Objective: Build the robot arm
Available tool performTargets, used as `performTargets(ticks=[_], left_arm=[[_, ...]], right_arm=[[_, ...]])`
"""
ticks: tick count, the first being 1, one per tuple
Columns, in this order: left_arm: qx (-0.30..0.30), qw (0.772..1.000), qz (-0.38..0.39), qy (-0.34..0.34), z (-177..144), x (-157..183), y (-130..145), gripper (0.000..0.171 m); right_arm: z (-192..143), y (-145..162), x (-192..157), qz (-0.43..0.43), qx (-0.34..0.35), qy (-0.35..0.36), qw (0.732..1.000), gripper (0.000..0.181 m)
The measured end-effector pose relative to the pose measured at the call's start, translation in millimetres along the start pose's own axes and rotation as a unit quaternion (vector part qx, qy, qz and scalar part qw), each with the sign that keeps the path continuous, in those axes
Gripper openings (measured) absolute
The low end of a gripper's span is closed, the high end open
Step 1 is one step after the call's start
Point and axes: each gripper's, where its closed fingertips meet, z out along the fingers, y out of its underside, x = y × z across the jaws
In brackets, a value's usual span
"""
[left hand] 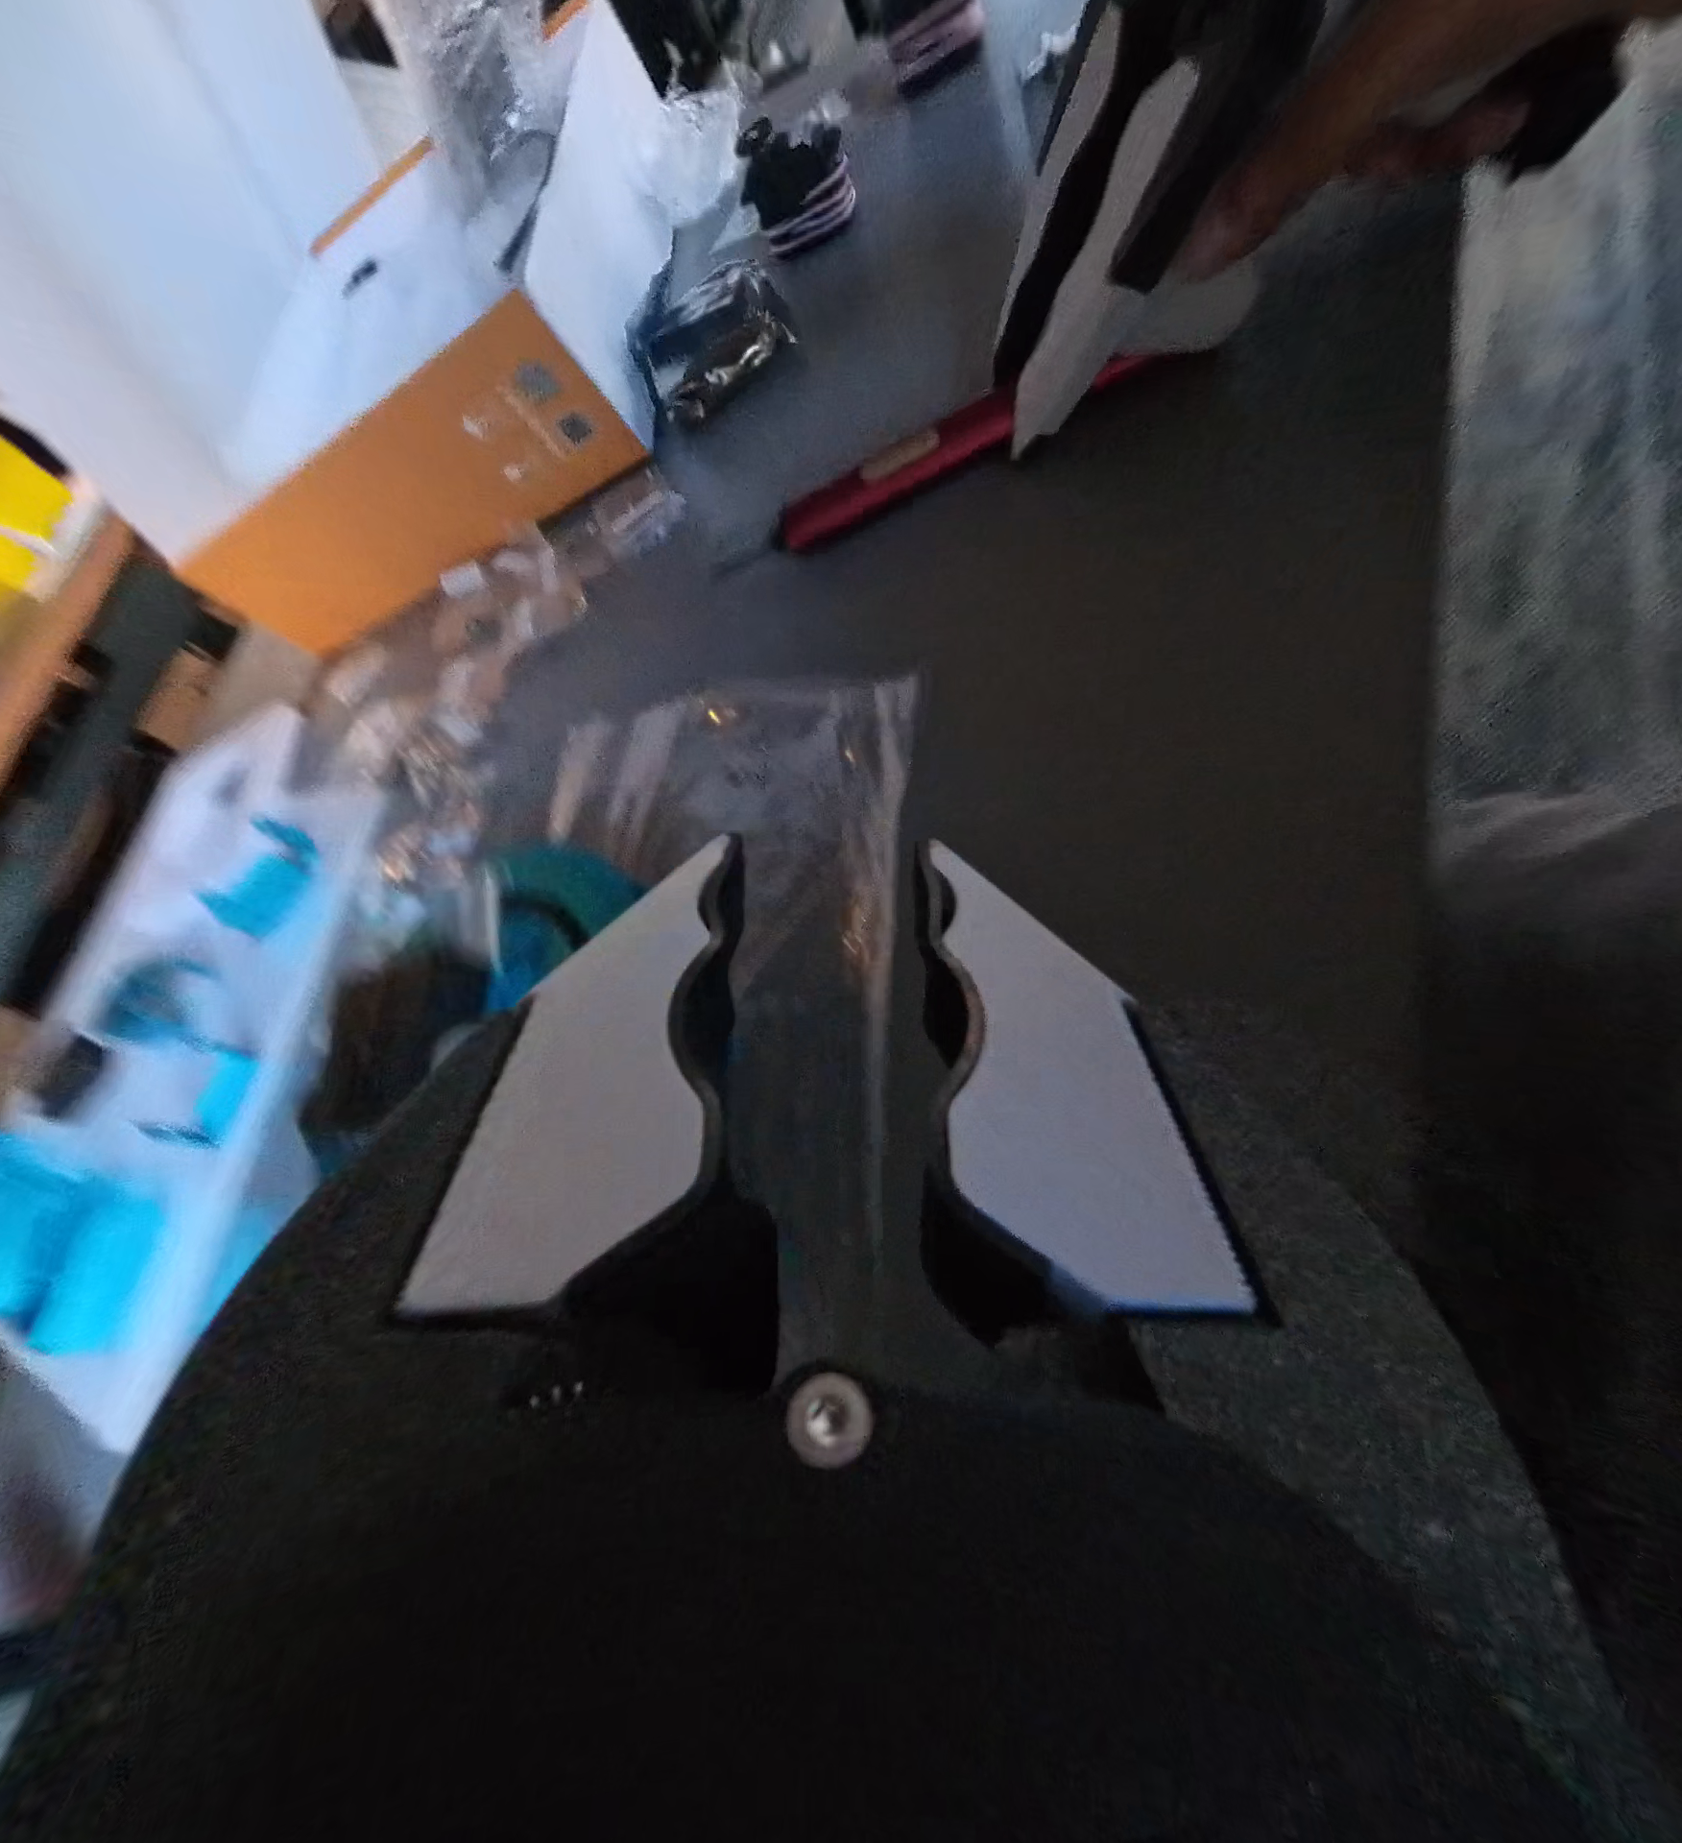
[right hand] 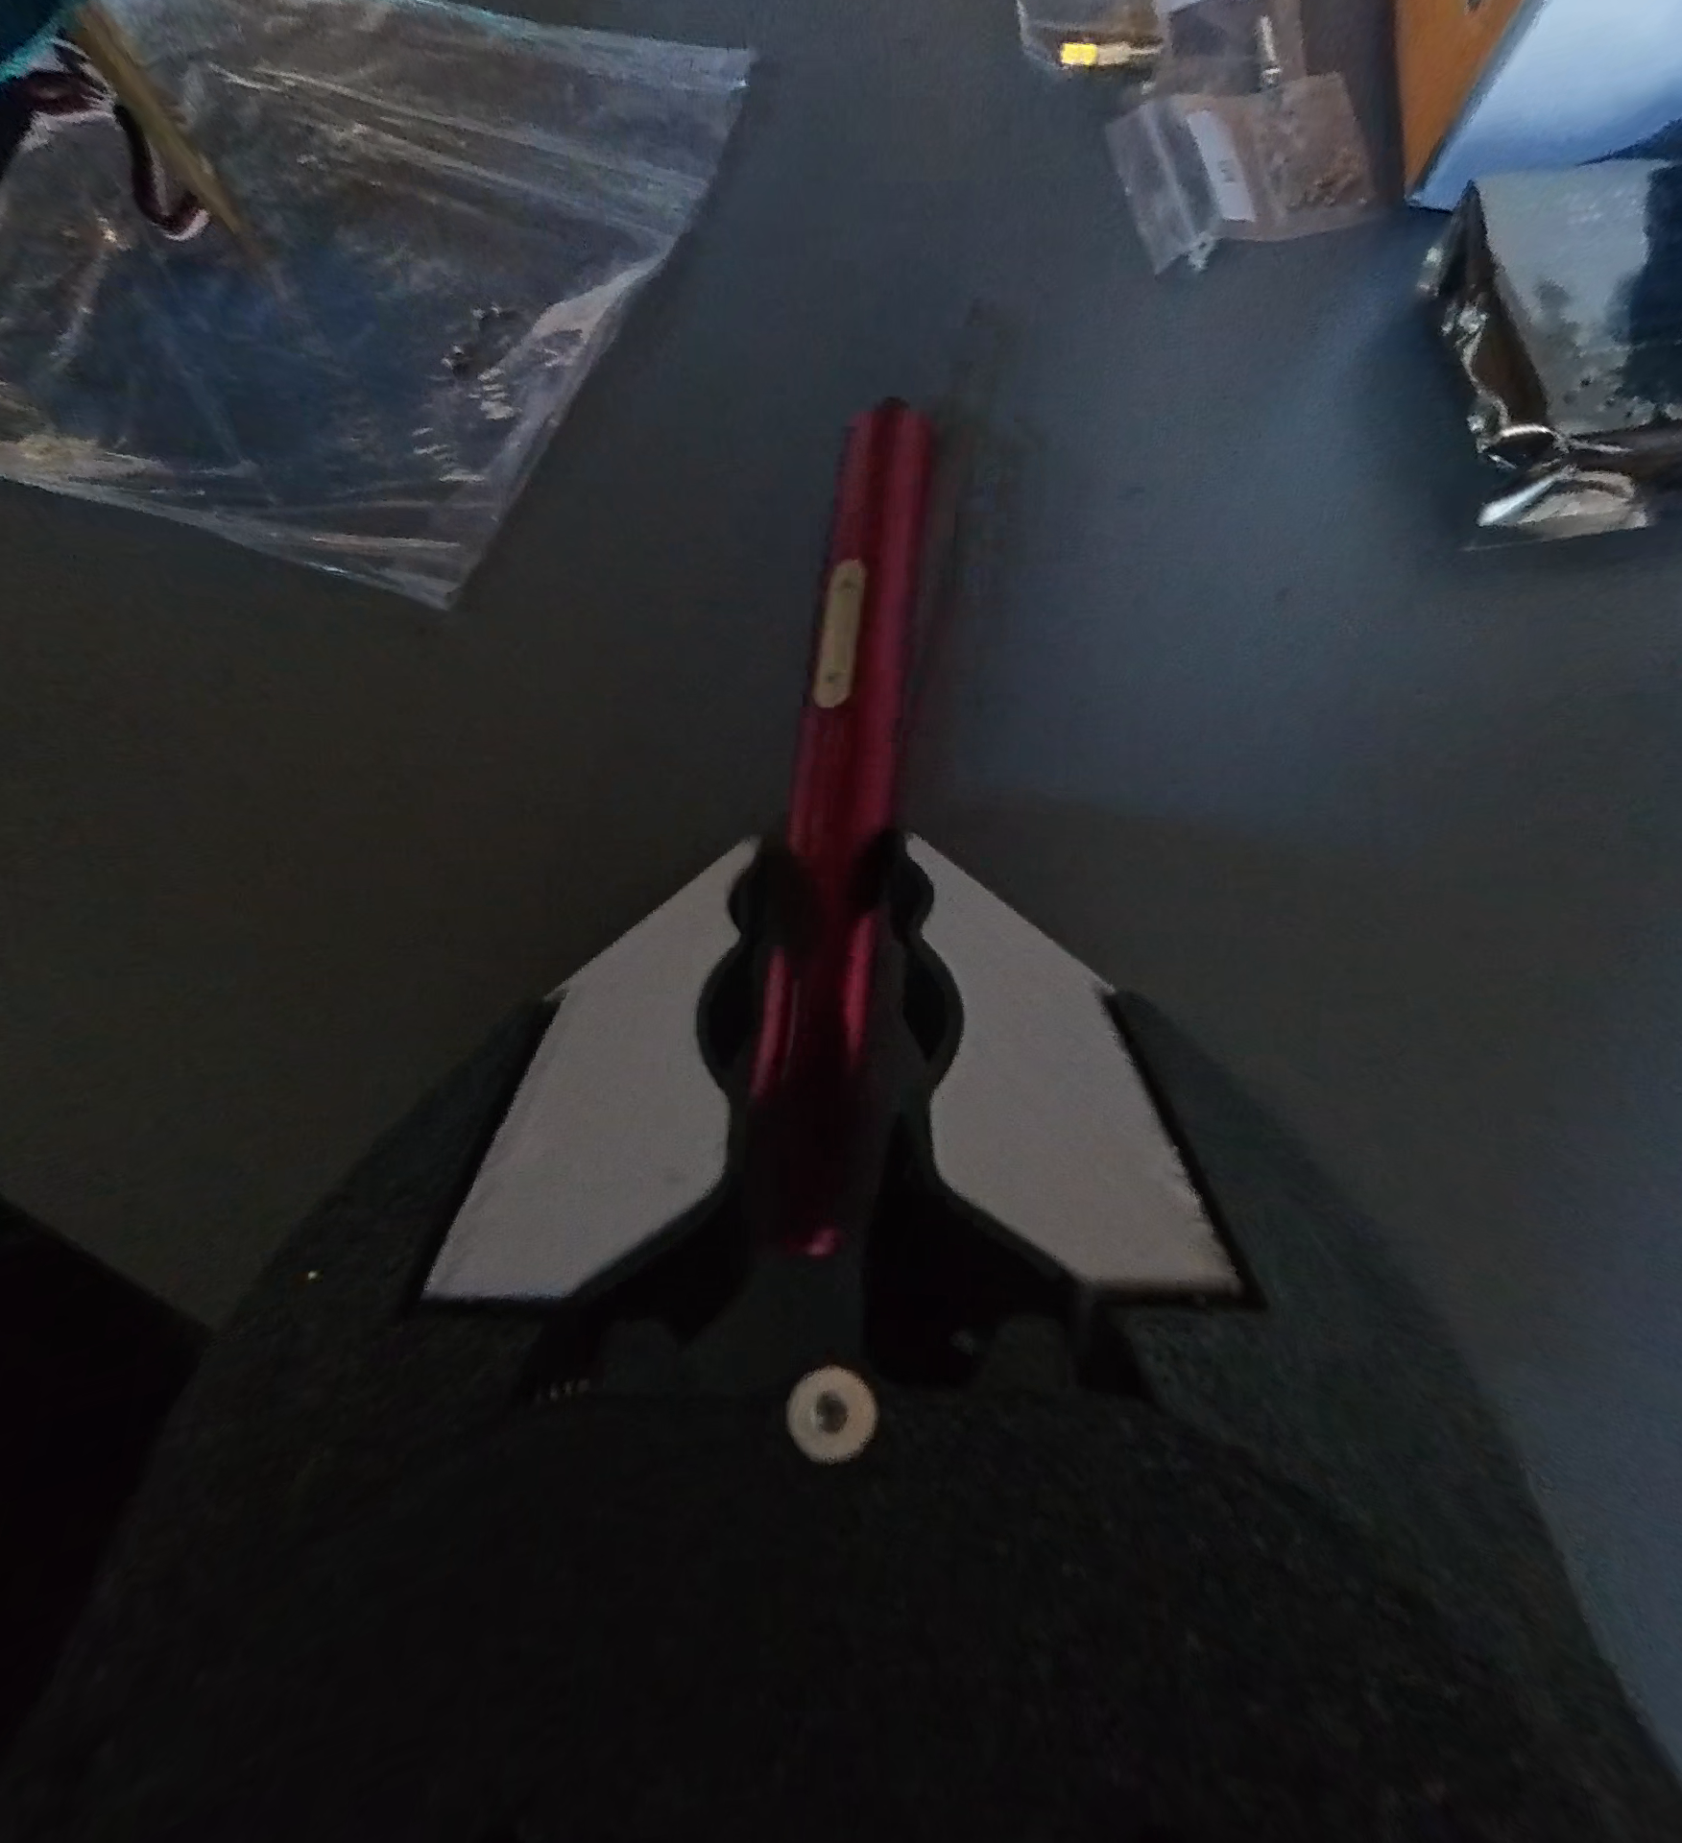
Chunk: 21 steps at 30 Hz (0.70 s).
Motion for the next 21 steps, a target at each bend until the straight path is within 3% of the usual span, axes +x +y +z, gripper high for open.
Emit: performTargets(ticks=[5, 9, 13, 17, 21], left_arm=[[-0.052, 0.971, 0.226, -0.057, 73.7, -14.4, -56.2, 0.041], [-0.106, 0.916, 0.379, -0.079, 118.5, -1.8, -55.4, 0.054], [-0.120, 0.890, 0.428, -0.102, 140.6, 5.3, -47.0, 0.052], [-0.098, 0.889, 0.431, -0.121, 154.8, 16.7, -47.7, 0.027], [-0.116, 0.895, 0.415, -0.114, 151.4, 22.7, -42.1, 0.041]], right_arm=[[-3.6, 2.5, -4.7, -0.023, 0.003, -0.047, 0.999, 0.019], [-20.2, 1.2, -18.3, -0.009, 0.025, -0.112, 0.993, 0.019], [-43.5, -6.4, -27.4, -0.014, 0.046, -0.150, 0.988, 0.019], [-49.1, -7.9, -10.7, 0.002, 0.046, -0.146, 0.988, 0.019], [-45.8, -9.8, 0.1, 0.020, 0.048, -0.157, 0.986, 0.019]])
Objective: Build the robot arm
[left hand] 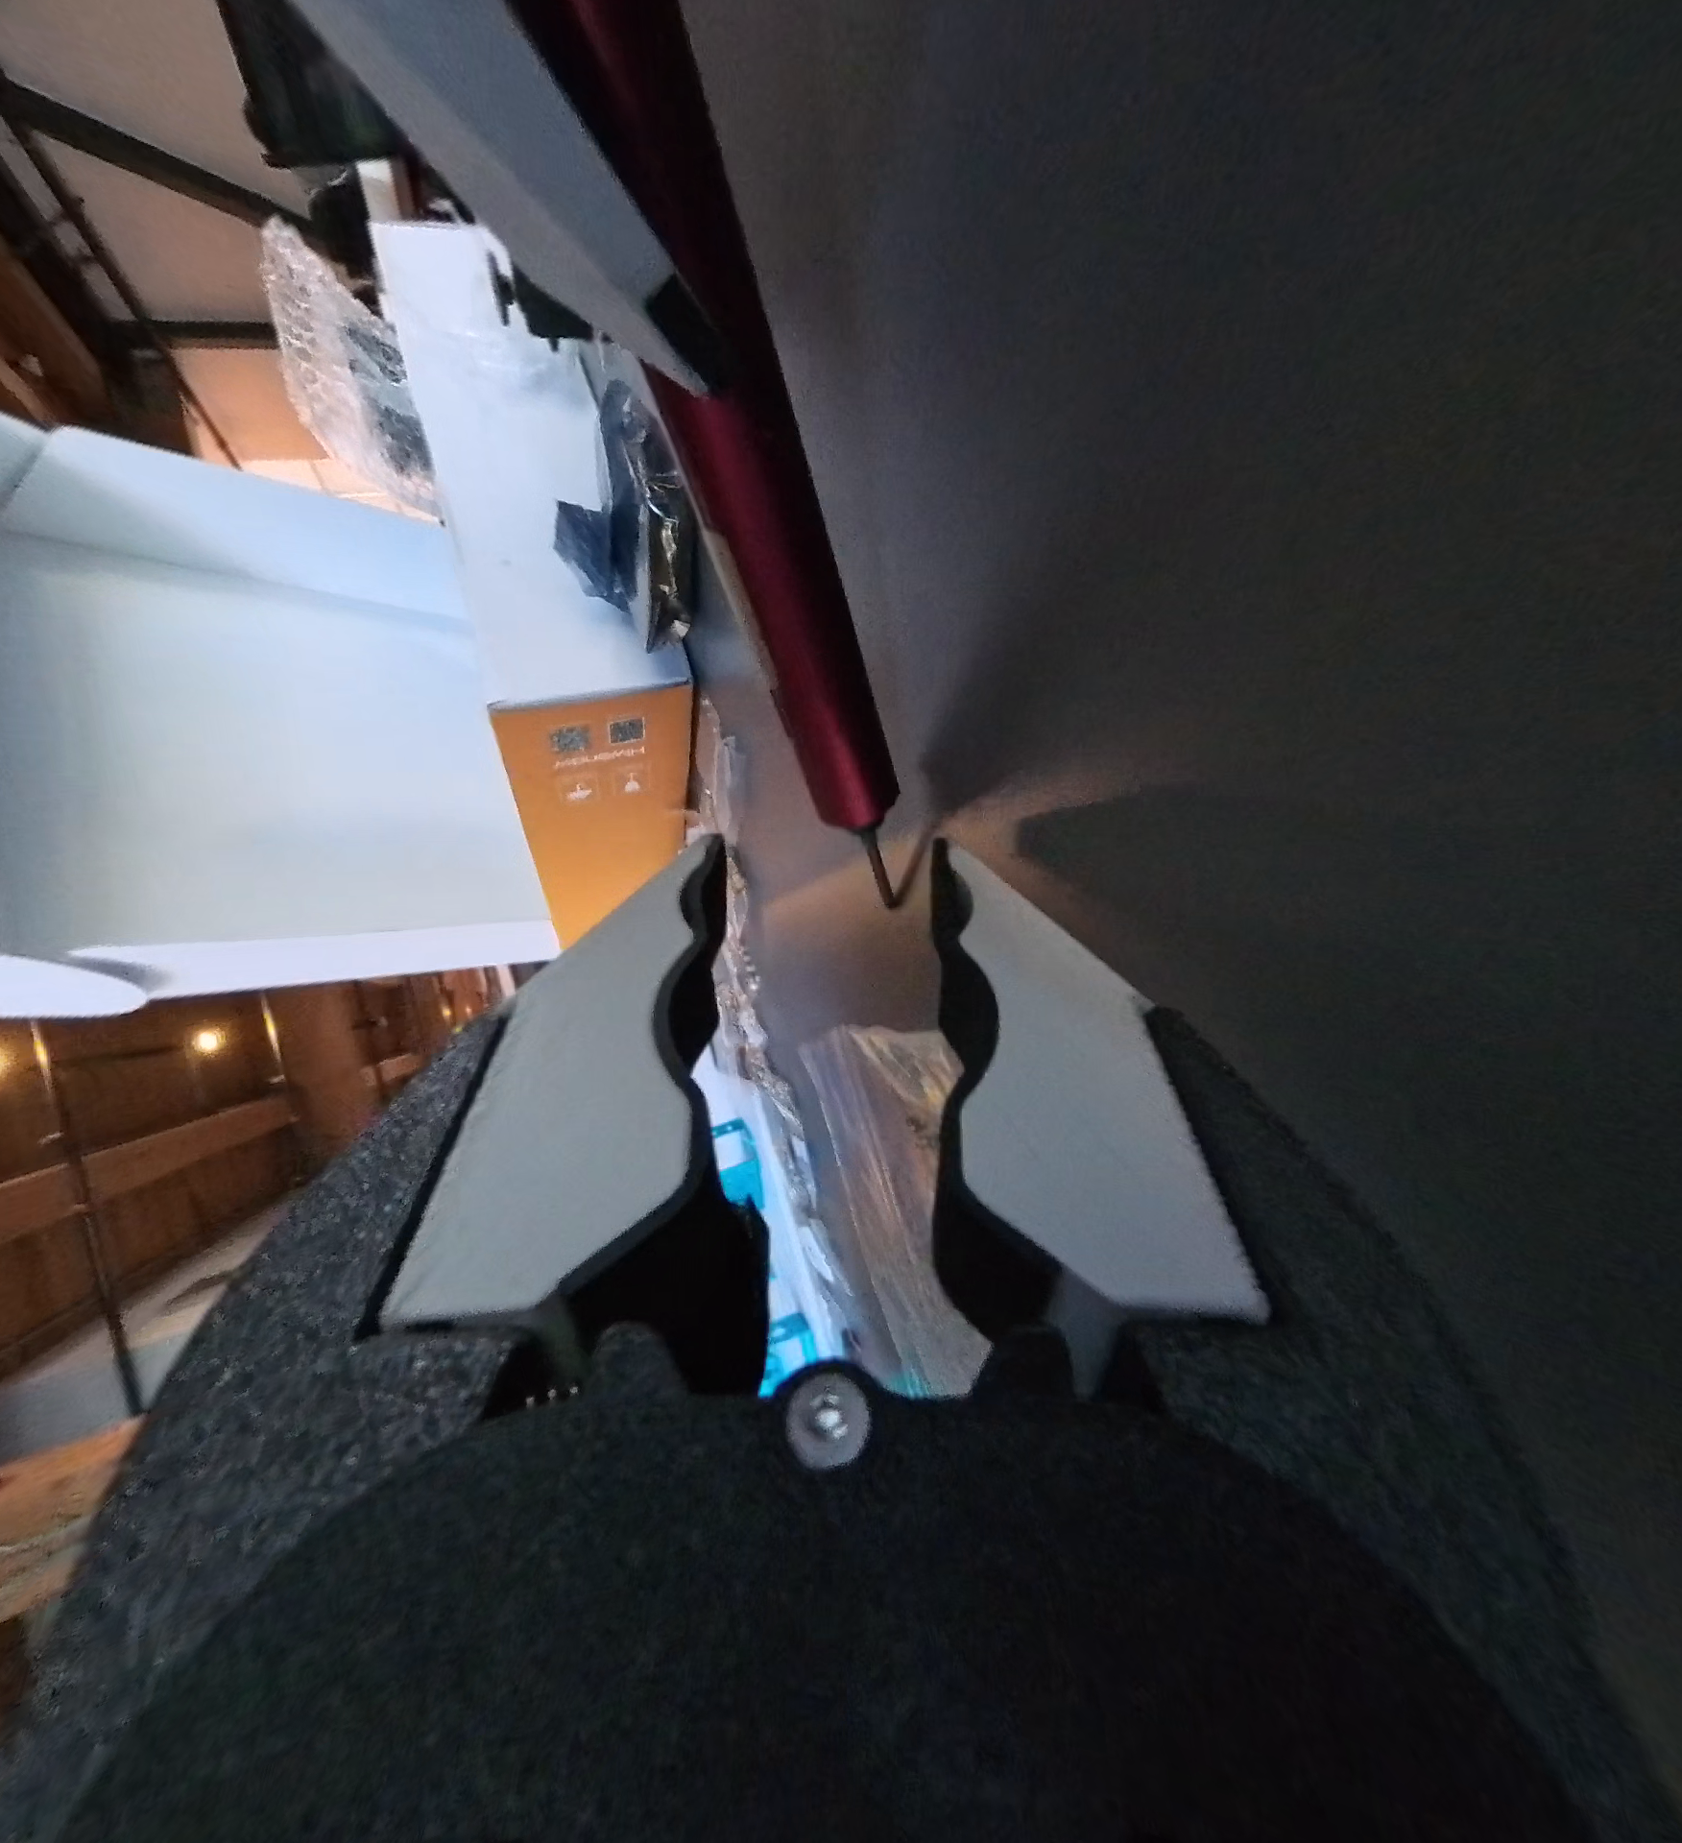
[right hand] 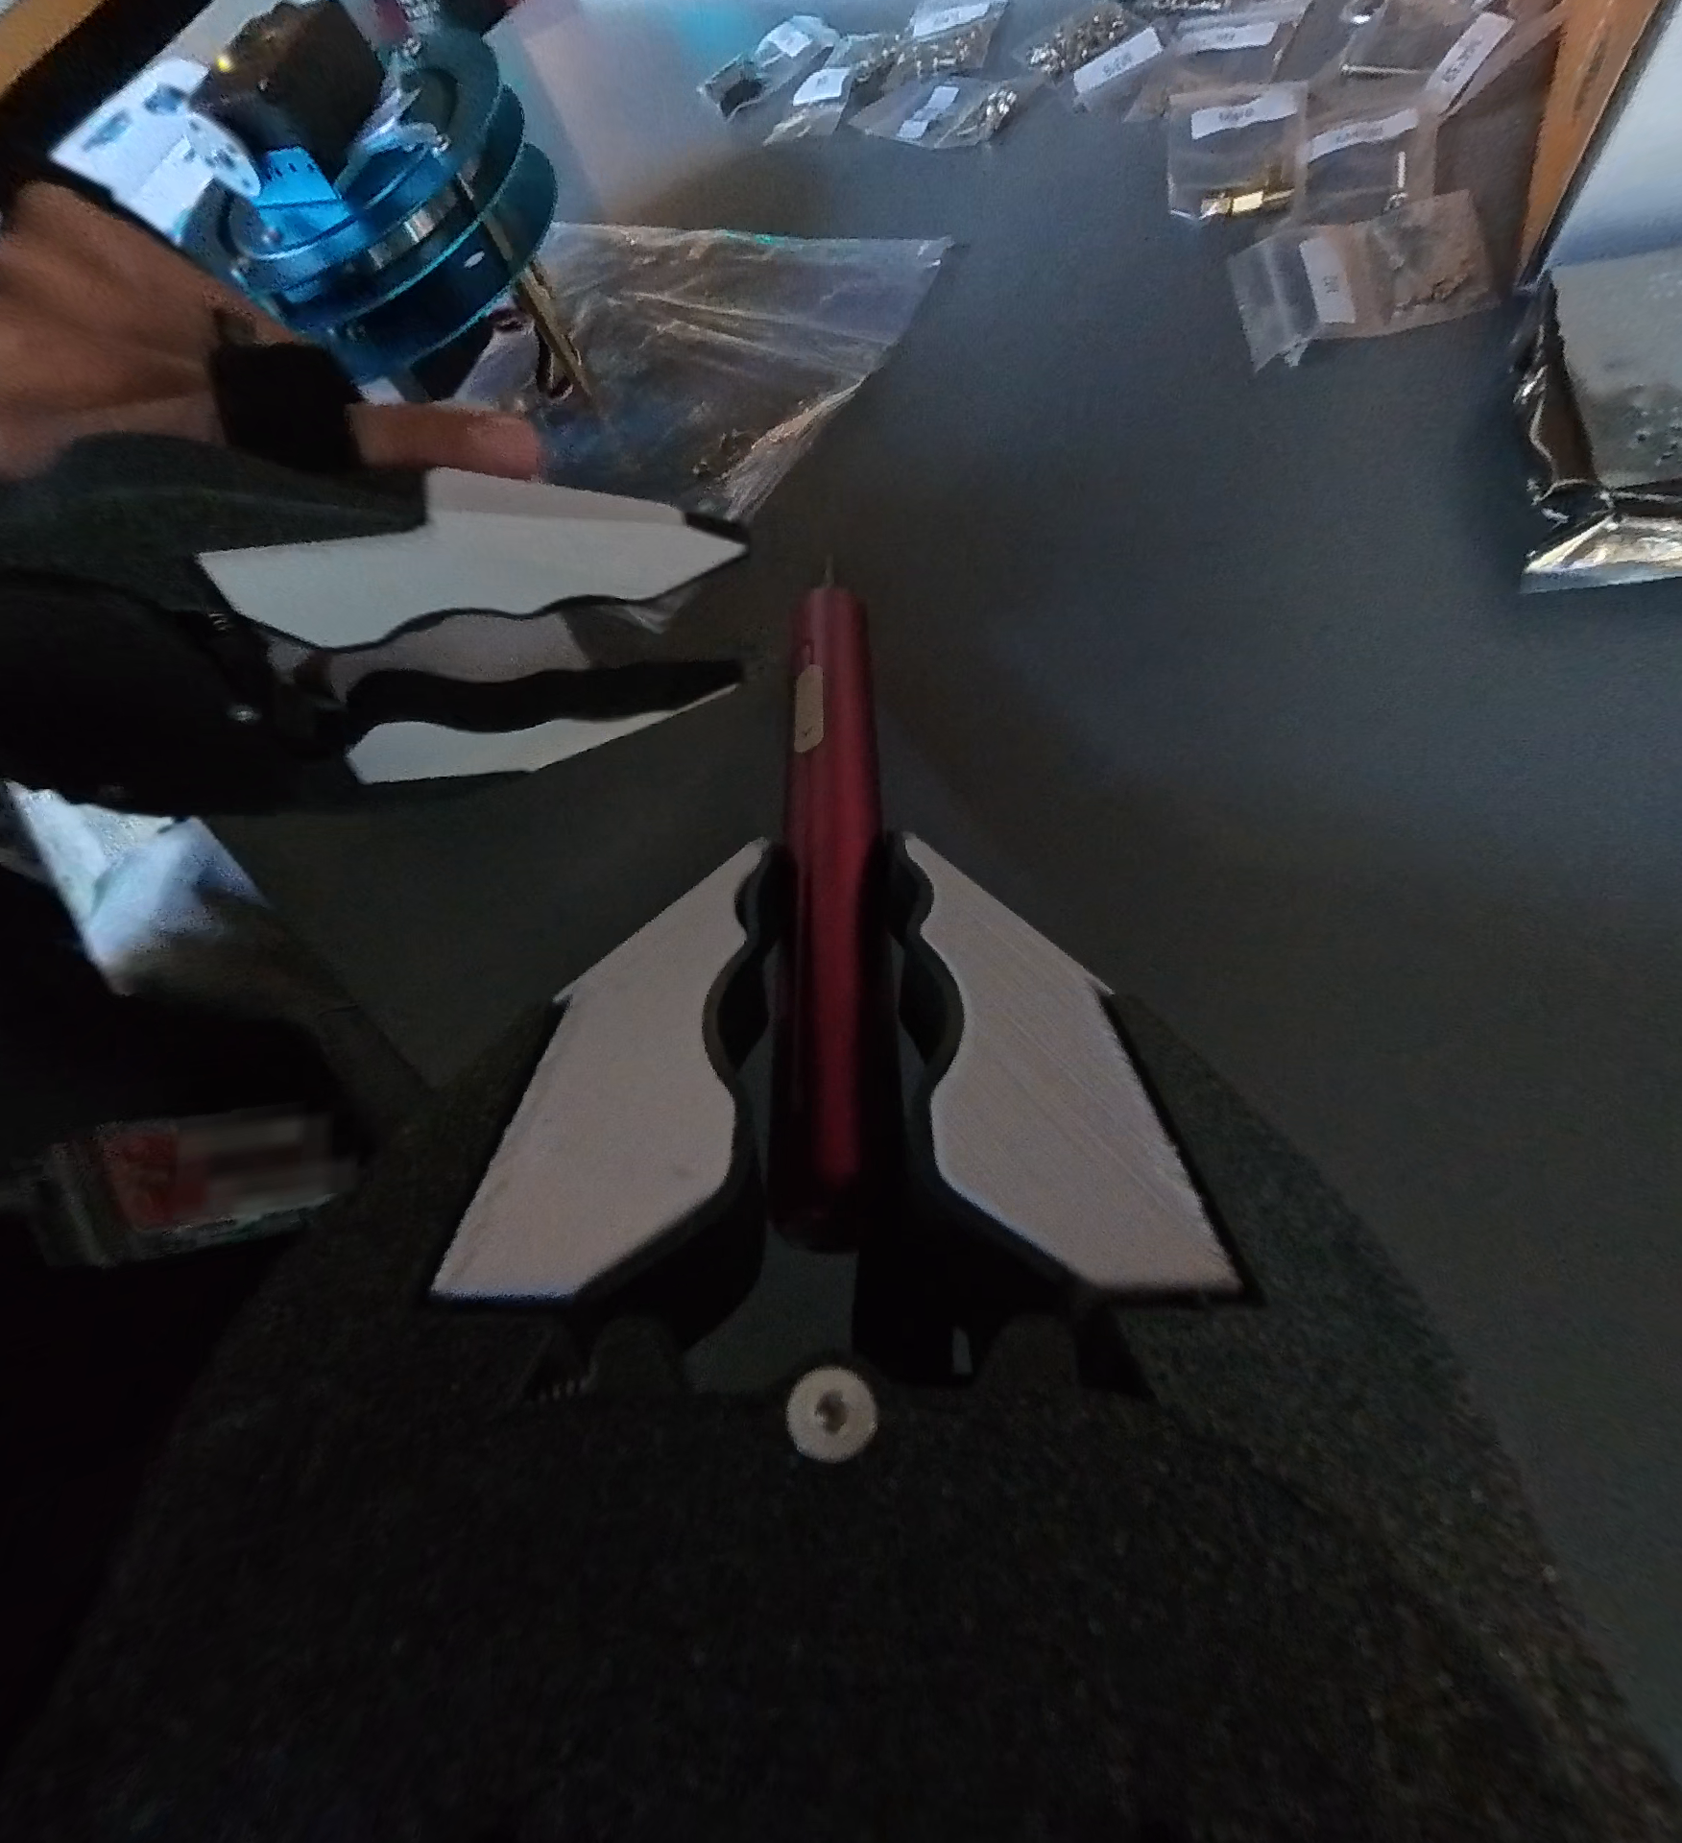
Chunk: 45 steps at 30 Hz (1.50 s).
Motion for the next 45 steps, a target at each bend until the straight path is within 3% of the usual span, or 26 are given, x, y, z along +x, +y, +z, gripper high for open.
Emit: performTargets(ticks=[3, 6, 8, 9, 13, 16, 18, 21, 22, 25, 28, 32, 36, 45], left_arm=[[0.008, 0.999, -0.039, 0.008, -9.4, -5.4, -2.5, 0.054], [0.001, 0.999, -0.041, -0.008, 4.9, -12.5, -4.4, 0.054], [-0.011, 0.998, -0.040, -0.039, 13.1, -22.7, -2.1, 0.044], [-0.009, 0.997, -0.048, -0.060, 12.3, -32.4, -1.8, 0.025], [0.009, 0.989, -0.119, -0.085, 4.2, -55.6, -1.5, 0.021], [0.024, 0.979, -0.168, -0.113, -3.7, -74.5, 2.5, 0.020], [0.037, 0.968, -0.217, -0.119, -9.8, -84.1, 8.1, 0.020], [0.051, 0.956, -0.275, -0.089, -19.2, -87.2, 15.6, 0.020], [0.056, 0.953, -0.288, -0.079, -23.2, -86.7, 15.9, 0.020], [0.085, 0.947, -0.307, -0.034, -35.8, -78.5, 3.9, 0.021], [0.093, 0.952, -0.290, -0.018, -47.1, -71.7, -5.7, 0.021], [0.092, 0.953, -0.288, 0.004, -59.2, -63.7, -4.8, 0.021], [0.086, 0.953, -0.289, 0.015, -70.4, -59.5, -1.9, 0.020], [0.076, 0.944, -0.319, 0.034, -84.7, -41.5, 16.6, 0.021]], right_arm=[[-2.2, -4.8, -1.2, -0.002, 0.005, -0.010, 1.000, 0.019], [-5.5, -18.0, -12.3, 0.008, 0.019, -0.048, 0.999, 0.019], [-10.4, -30.0, -22.6, 0.000, 0.033, -0.065, 0.997, 0.019], [-12.5, -33.1, -25.7, -0.011, 0.033, -0.064, 0.997, 0.019], [-24.9, -50.3, -31.0, -0.065, 0.062, -0.049, 0.995, 0.020], [-43.1, -76.5, -34.8, -0.094, 0.137, -0.039, 0.985, 0.023], [-72.2, -91.4, -34.2, -0.107, 0.211, -0.020, 0.971, 0.052], [-111.7, -79.9, -22.7, -0.093, 0.300, 0.000, 0.949, 0.065], [-107.7, -71.7, -24.8, -0.088, 0.312, -0.016, 0.946, 0.065], [-52.4, -68.4, -55.0, -0.106, 0.278, -0.061, 0.953, 0.068], [-21.4, -89.2, -84.2, -0.154, 0.282, -0.077, 0.944, 0.046], [-7.2, -94.5, -102.6, -0.196, 0.246, -0.112, 0.943, 0.023], [5.1, -93.7, -116.0, -0.238, 0.212, -0.114, 0.941, 0.022], [24.4, -88.8, -135.0, -0.220, 0.193, -0.145, 0.945, 0.021]])
